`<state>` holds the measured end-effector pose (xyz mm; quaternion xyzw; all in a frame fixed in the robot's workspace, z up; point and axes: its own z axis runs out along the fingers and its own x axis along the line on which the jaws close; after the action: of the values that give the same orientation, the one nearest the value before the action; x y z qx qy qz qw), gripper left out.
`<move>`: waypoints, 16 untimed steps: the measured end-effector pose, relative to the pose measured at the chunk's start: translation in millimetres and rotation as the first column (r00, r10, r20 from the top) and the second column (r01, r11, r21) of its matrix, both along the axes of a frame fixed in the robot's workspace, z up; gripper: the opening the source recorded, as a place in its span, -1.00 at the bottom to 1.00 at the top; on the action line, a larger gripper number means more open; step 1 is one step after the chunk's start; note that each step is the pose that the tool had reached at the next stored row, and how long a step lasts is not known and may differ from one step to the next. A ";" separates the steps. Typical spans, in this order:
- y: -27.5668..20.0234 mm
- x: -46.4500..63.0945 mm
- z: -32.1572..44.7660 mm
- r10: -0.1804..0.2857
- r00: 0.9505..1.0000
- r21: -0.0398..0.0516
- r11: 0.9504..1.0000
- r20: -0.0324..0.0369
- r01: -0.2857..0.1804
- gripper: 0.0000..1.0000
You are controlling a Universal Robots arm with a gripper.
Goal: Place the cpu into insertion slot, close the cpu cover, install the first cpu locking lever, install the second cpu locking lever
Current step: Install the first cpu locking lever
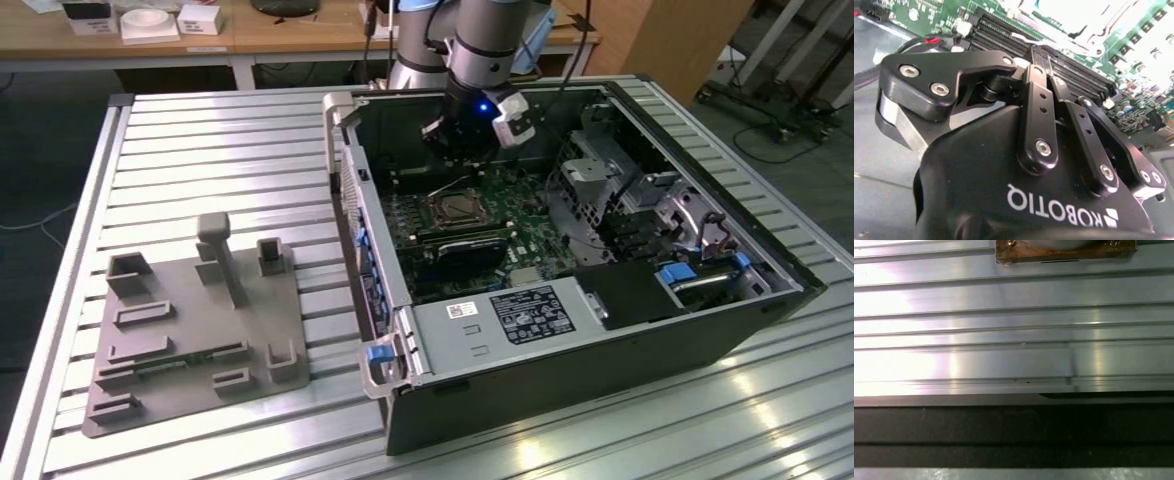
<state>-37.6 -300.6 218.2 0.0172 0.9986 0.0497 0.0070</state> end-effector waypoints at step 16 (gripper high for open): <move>-0.1 2.5 -3.0 0.000 1.000 -0.031 1.000 0.000 0.000 -0.80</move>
<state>-35.1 -300.7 215.2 0.0171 0.9992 0.0344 0.0072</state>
